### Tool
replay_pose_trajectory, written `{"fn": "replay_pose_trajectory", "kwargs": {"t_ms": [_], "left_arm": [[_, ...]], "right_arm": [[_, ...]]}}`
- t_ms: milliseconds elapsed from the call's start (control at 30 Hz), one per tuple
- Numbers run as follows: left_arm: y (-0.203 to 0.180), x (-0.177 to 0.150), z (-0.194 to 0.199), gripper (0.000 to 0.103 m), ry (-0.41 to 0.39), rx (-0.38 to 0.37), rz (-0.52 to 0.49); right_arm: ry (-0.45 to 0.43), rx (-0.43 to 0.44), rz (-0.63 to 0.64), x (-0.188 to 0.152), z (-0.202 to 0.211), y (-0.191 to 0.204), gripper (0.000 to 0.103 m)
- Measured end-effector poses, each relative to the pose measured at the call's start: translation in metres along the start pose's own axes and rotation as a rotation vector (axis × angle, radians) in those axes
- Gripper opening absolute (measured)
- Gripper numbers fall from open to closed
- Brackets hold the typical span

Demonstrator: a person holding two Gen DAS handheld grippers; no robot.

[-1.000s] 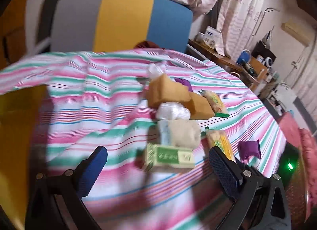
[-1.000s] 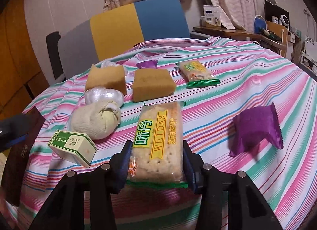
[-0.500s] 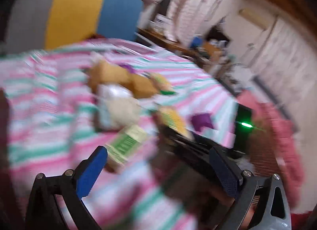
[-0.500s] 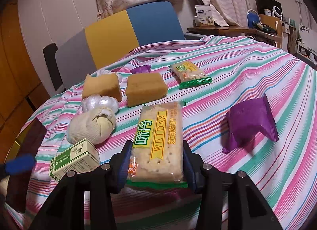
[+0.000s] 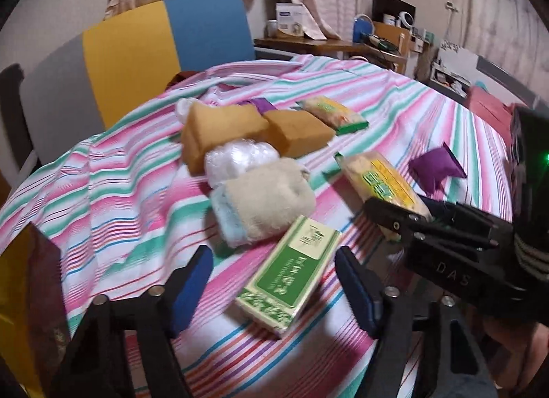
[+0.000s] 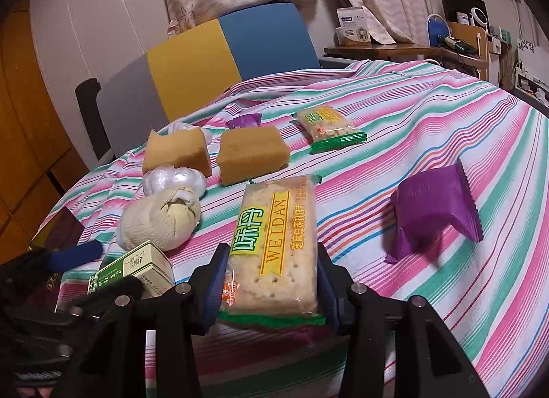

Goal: Organize objects
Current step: 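Grasp the green-white oil box with the left tool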

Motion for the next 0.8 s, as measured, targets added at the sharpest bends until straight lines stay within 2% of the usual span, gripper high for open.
{"fn": "replay_pose_trajectory", "kwargs": {"t_ms": [100,233,467,533,800], "left_arm": [[-0.007,-0.007,-0.010,0.054,0.031,-0.029,0.000],[-0.005,-0.012,-0.009,0.045,0.028,-0.072,0.044],[-0.002,-0.018,-0.003,0.040,0.015,-0.078,0.083],[0.000,-0.019,-0.001,0.031,0.008,-0.067,0.094],[0.015,-0.039,0.018,0.031,-0.026,-0.038,0.213]], "right_arm": [[0.001,-0.001,0.001,0.000,0.000,0.000,0.048],[0.001,-0.002,0.002,0.000,0.000,0.000,0.048],[0.008,-0.028,0.025,-0.001,0.000,0.002,0.048],[0.013,-0.046,0.042,-0.002,-0.001,0.004,0.048],[-0.015,-0.043,0.100,-0.004,0.006,0.014,0.048]]}}
Point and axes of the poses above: each gripper's, at about its wrist camera, not at the fingertips, and z roughly against the way its jaws point, y to its left, x to its top, the point moved 9 cm from there along -z, roughly the way its jaws point, and after that the axes turned 14 degrees about x, right-handed, at the moved point
